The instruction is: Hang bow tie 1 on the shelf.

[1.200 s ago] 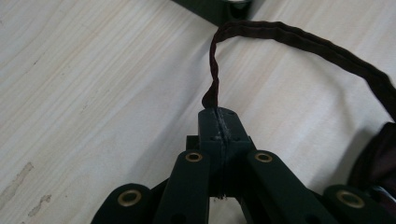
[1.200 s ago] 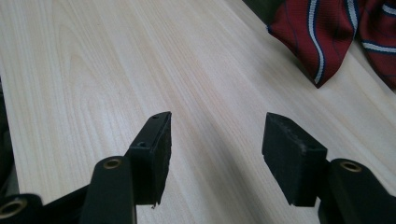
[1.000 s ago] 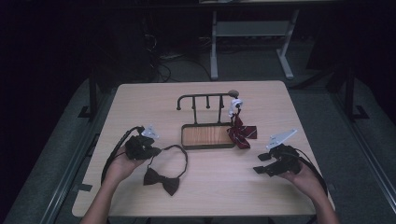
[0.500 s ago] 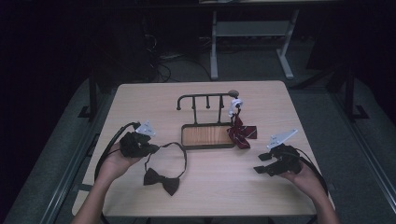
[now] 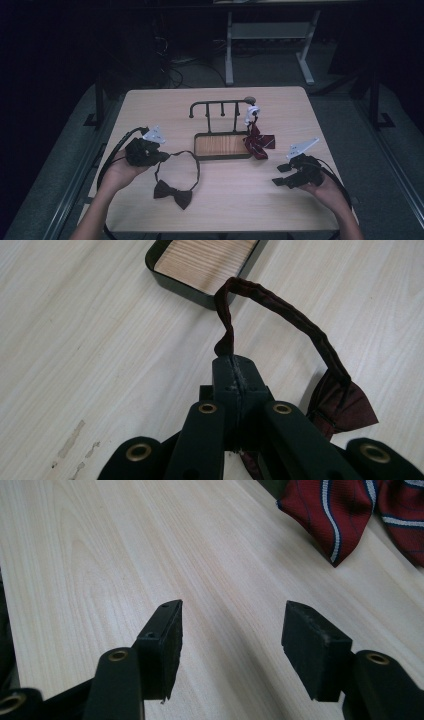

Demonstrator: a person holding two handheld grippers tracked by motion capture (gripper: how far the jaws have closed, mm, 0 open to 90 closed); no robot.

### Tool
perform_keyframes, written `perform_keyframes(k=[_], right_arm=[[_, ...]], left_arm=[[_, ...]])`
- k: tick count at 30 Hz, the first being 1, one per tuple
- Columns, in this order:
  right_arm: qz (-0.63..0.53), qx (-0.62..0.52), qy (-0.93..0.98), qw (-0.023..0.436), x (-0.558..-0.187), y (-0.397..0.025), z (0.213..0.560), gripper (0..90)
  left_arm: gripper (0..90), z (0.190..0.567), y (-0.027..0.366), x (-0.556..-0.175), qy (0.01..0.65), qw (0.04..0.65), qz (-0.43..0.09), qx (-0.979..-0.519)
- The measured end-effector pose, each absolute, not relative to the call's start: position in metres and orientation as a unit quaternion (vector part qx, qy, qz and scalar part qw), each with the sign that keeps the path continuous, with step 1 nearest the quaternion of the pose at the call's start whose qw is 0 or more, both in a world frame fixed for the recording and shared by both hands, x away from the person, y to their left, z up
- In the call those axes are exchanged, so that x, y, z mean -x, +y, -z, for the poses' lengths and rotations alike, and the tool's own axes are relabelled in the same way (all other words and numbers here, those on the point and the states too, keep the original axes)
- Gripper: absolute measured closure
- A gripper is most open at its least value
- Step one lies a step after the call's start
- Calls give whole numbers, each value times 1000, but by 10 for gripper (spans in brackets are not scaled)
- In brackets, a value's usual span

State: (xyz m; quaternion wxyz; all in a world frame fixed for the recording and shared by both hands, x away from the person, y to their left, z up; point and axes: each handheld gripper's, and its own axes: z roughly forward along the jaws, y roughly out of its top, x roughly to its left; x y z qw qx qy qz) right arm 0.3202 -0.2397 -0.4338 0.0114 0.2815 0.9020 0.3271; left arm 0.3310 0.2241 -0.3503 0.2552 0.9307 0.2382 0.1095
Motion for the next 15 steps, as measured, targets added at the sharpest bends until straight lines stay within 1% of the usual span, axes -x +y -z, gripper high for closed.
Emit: perform_keyframes(k=[15], right_arm=[[-327,-287,900,9,-320,-241,434,395]], left_arm=[[900,334,222,-329,225,249,-112,-935]])
